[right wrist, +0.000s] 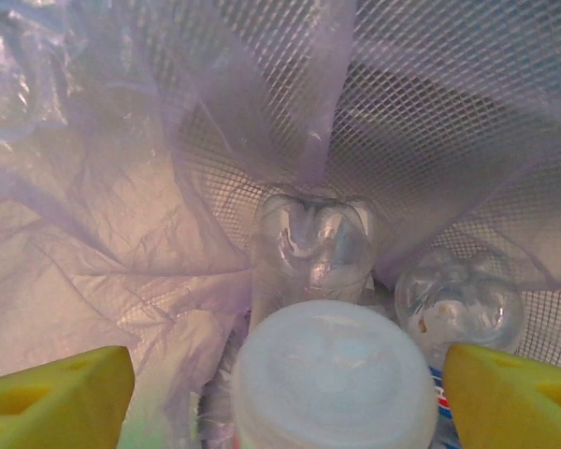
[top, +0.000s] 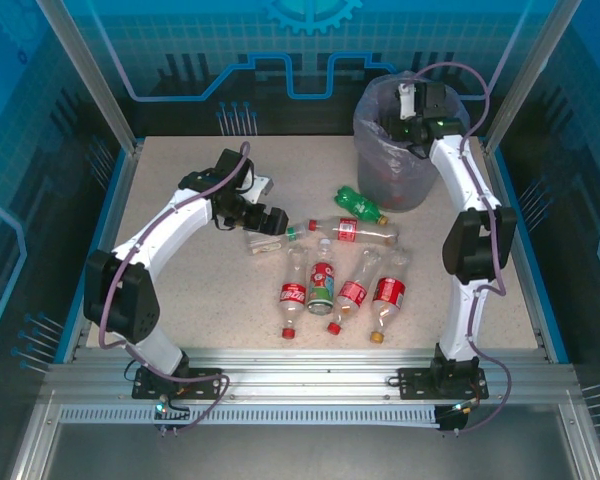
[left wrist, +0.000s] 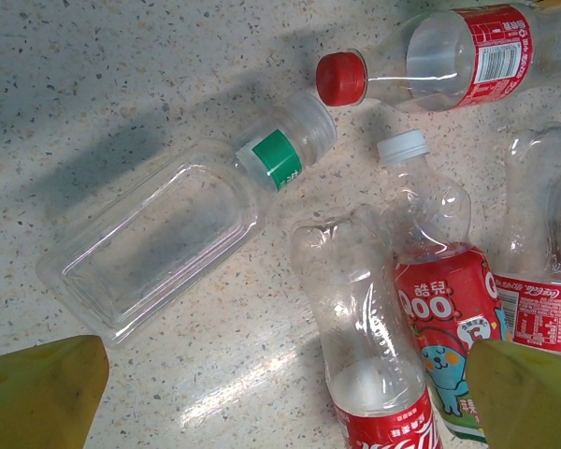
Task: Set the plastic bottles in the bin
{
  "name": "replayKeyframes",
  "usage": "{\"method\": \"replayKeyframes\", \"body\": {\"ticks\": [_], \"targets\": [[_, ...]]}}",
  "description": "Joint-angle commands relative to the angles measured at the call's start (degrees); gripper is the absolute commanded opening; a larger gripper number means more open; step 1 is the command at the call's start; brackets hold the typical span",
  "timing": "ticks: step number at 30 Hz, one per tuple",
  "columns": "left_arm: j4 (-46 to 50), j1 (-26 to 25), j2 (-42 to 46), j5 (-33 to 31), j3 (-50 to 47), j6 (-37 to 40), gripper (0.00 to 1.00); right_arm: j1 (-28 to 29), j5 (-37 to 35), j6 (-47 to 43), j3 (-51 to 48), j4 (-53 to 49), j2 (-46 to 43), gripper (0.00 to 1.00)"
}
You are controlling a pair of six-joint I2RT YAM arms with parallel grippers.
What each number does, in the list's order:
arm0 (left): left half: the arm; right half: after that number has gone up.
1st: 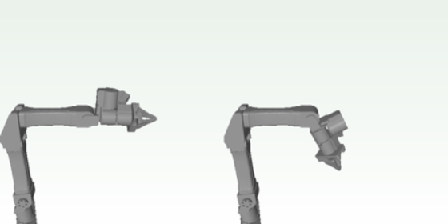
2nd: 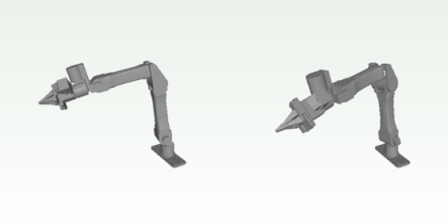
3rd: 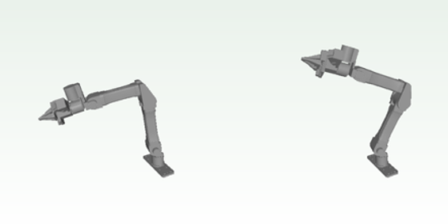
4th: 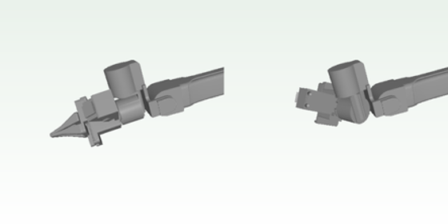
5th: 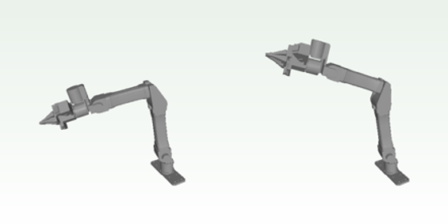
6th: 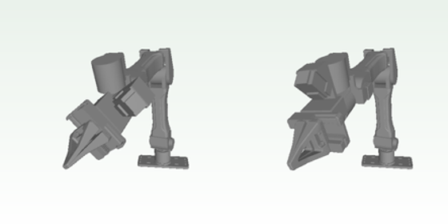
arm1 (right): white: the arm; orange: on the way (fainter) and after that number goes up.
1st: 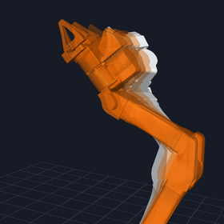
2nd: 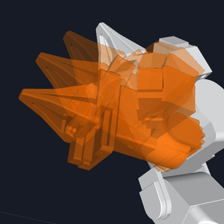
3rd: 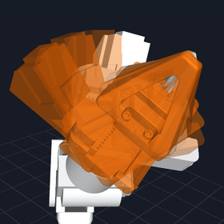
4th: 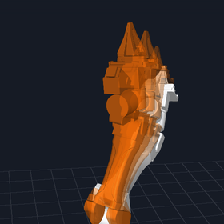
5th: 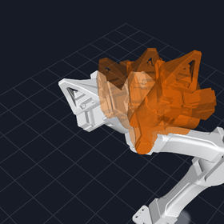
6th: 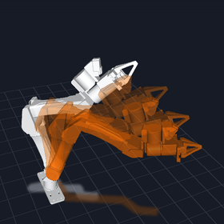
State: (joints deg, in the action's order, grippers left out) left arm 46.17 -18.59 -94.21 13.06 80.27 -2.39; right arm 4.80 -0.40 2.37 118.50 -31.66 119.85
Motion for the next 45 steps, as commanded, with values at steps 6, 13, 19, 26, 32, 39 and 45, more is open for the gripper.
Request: {"method": "replayKeyframes", "body": {"ticks": [6,13,19,26,32,39,45], "targets": [[1.7,0.2,-1.1,0.3,0.4,1.5,0.99,-1.4,2.2,-0.6,0.8,-3.2,-9.5,1.00],[2.7,-1.5,-0.9,0.2,0.5,0.4,0.99,-1.5,4.4,1.4,-2.7,-3.5,-18.8,1.00],[4.8,-5.5,5.0,-0.2,-5.3,-6.7,0.99,0.0,7.6,5.2,-18.0,1.0,-31.9,1.00],[-5.2,-12.4,17.7,4.4,-24.8,-26.3,0.99,2.2,8.5,9.0,-36.2,4.7,-43.3,1.00],[-17.3,-18.0,19.5,5.8,-34.9,-36.7,0.95,3.1,11.6,13.3,-45.2,8.4,-47.5,1.00],[-21.6,-19.9,14.3,5.5,-35.9,-37.5,0.84,3.8,12.5,14.8,-48.7,9.0,-48.3,1.00],[-24.2,-20.3,9.6,4.8,-35.1,-37.2,0.78,3.9,12.5,15.4,-50.8,9.1,-49.2,1.00]]}}
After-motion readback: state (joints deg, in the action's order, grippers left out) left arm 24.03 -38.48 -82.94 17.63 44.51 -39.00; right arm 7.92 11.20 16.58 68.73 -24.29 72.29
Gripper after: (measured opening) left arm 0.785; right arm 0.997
